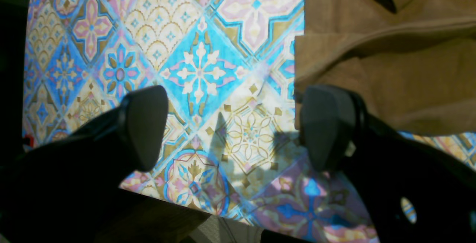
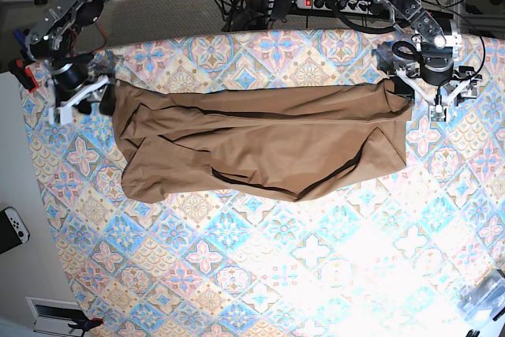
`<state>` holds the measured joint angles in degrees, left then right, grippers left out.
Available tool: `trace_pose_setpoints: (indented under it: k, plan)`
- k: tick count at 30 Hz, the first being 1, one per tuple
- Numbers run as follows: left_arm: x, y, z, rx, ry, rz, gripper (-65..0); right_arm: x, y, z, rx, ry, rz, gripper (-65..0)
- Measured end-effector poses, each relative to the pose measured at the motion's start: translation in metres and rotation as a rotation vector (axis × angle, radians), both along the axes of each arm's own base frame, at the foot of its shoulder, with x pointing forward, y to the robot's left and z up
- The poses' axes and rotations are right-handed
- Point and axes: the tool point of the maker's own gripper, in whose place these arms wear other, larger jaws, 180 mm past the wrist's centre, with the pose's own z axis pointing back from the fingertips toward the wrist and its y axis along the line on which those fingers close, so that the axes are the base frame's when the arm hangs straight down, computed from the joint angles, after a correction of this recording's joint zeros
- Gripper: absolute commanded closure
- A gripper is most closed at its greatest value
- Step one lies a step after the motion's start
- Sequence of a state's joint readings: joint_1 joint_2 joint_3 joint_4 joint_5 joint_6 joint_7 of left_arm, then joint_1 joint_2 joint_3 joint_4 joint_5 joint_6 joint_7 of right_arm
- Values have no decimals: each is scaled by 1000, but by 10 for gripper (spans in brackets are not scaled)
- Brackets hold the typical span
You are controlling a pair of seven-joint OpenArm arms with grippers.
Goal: Layout the t-shirt on the table in an organized manner, then fold the t-shirt properly
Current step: 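Open both grippers and lift them off the shirt, then grasp the shirt's end corners with both grippers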
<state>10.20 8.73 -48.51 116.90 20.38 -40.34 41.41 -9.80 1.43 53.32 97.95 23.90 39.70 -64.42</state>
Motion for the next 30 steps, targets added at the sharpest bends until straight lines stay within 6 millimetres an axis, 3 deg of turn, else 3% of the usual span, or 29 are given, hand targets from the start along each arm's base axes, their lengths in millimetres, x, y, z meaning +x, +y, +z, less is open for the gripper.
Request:
trace_pose_setpoints:
  k: [7, 15, 22, 30]
  plan:
    - [-11, 0, -7, -1, 32, 1, -554, -16, 9, -42, 118, 91, -28, -340]
    - [-9, -1, -6, -4, 28, -1, -554, -15, 11, -48, 160, 80, -38, -339]
    - [-9, -1, -6, -4, 27, -2, -554, 3, 51, -49, 187, 74, 81, -339]
    - [5, -14, -2, -95, -65, -23, -555, 2, 52, -50, 194, 73, 85, -339]
